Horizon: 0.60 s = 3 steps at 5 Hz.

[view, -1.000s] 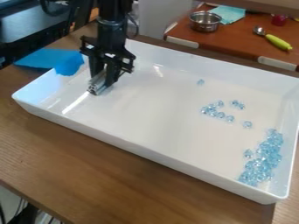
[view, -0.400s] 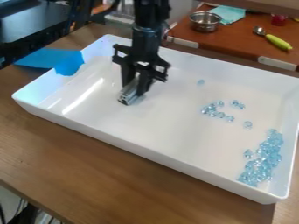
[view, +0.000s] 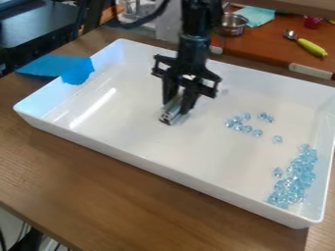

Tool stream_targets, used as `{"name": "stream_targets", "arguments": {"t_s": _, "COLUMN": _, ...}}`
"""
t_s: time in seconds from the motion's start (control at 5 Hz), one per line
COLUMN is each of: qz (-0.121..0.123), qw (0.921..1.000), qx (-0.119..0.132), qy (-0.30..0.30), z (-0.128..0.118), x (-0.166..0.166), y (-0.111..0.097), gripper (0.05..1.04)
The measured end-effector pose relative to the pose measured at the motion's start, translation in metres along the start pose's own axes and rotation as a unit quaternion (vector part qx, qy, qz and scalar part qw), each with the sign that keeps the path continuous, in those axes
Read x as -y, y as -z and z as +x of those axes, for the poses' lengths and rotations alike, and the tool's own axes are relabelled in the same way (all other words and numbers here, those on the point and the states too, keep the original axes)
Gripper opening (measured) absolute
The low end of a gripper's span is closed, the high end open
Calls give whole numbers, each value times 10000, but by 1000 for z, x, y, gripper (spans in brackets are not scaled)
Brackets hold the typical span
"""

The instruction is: Sweep into pile

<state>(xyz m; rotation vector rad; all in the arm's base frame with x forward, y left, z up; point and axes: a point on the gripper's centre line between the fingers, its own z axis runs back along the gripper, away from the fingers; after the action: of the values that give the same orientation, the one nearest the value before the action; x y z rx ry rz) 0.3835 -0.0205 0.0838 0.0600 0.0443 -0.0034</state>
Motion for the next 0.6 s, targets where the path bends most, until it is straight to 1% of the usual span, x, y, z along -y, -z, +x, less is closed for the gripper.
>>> {"name": "stream_targets", "arguments": {"t_s": 0.2, "qz": -42, "qw": 9999, "qx": 33, "qy": 144, "z": 3, "x": 24, "y": -2, "gripper": 373}}
{"name": "stream_targets", "arguments": {"t_s": 0.4, "qz": -46, "qw": 9997, "qx": 62, "qy": 231, "z": 6, "x": 35, "y": -4, "gripper": 373}}
{"name": "stream_targets", "arguments": {"t_s": 0.6, "qz": -56, "qw": 9986, "qx": 103, "qy": 511, "z": 4, "x": 53, "y": -5, "gripper": 373}}
